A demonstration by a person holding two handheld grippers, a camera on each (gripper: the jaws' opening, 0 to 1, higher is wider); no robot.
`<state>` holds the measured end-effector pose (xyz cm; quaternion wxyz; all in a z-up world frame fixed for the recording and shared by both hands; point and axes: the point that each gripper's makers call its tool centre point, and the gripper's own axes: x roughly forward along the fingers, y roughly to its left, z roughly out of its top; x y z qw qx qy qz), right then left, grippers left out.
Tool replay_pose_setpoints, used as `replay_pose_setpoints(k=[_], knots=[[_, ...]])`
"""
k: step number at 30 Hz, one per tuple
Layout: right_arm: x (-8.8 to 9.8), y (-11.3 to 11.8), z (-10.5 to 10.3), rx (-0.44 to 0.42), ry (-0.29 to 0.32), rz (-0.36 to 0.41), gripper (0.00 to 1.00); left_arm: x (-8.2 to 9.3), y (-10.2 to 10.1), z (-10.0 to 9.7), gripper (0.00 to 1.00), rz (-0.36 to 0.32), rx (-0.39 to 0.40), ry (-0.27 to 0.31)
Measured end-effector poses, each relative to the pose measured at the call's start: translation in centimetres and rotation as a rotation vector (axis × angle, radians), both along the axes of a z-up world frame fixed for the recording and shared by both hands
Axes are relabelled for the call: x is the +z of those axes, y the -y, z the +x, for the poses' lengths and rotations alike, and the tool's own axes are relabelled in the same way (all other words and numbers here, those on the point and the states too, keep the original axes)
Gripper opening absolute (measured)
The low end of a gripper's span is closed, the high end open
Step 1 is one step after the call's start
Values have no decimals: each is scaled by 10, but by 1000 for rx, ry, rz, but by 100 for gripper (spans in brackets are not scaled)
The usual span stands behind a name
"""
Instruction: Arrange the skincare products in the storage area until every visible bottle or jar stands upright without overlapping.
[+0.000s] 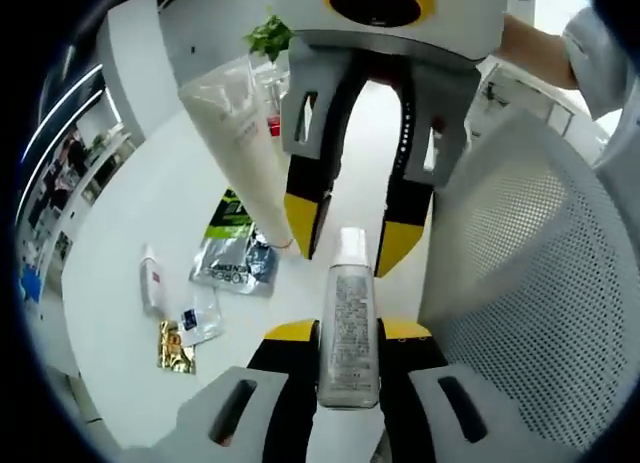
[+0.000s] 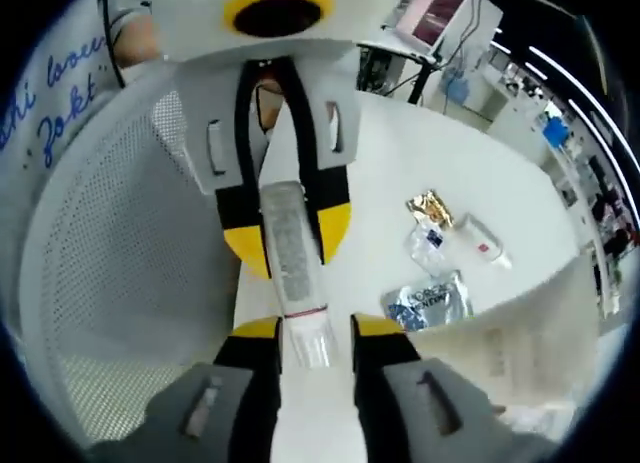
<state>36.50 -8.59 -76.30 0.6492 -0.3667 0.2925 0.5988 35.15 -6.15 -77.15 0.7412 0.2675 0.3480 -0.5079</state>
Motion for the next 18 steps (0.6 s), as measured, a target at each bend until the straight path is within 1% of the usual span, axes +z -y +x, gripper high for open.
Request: replay_pose_setpoints(k=[2, 3, 5, 6, 9, 10, 12, 14, 18], knots=[[-1, 6, -3, -14, -17, 1, 26, -1, -2, -1, 18, 1, 1, -4], [-2, 9, -4, -44, -27, 13, 26, -1, -2, -1, 18, -4, 7, -3], [-5, 15, -5, -67, -34, 15, 26, 0, -3, -1, 18, -11, 16, -9], [-7, 19, -6, -98, -51, 23, 27, 0, -4, -1, 18, -13, 19, -10], [-10, 27, -3, -148, -52, 48, 28, 4, -5, -1, 18, -25, 19, -16], [-11, 29, -2, -154, -37, 56, 28, 5, -4, -2, 18, -32, 17, -16], [-13, 30, -1, -155, -28, 71, 28, 8, -2, -2, 18, -49, 14, -20], [-15, 28, -4, -153, -42, 83, 28, 10, 0, -3, 18, -58, 8, -22], [-20, 24, -8, -132, -37, 82, 28, 17, 5, -5, 18, -81, -5, -17]])
